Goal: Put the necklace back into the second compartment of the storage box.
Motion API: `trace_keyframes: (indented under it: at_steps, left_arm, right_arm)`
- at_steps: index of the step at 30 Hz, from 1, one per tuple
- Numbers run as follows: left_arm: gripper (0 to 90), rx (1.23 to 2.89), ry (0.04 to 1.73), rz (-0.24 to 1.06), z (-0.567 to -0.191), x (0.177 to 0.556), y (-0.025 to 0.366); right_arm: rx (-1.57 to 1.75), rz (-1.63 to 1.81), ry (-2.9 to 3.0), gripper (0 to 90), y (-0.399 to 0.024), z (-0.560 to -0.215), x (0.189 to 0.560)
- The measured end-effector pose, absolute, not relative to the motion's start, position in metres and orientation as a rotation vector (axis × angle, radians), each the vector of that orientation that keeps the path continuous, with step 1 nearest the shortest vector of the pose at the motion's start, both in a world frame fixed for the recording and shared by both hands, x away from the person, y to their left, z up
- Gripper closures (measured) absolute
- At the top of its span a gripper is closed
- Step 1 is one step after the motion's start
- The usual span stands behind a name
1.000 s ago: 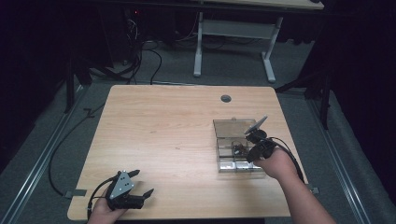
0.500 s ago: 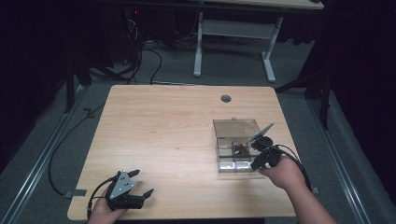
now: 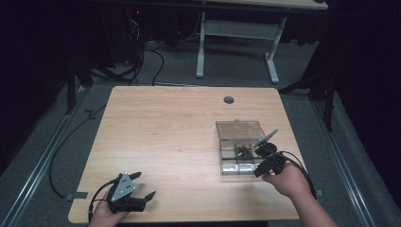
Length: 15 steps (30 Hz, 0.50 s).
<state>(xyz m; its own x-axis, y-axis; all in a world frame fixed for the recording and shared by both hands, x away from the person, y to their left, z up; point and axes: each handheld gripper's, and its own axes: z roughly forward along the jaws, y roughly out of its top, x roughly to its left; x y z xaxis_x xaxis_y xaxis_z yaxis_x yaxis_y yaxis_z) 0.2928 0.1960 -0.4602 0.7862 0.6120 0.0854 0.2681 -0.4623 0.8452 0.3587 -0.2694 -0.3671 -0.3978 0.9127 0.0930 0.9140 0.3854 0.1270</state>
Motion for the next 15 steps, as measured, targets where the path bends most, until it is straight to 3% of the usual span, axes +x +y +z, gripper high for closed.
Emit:
trace_keyframes:
  at_steps: [15]
  left_arm:
    - [15.1,2.057,0.655,0.482,-0.460,0.292,0.196]
  right_arm:
    - [-1.798,-0.515,-2.666,57.4,-0.262,-0.387,0.320]
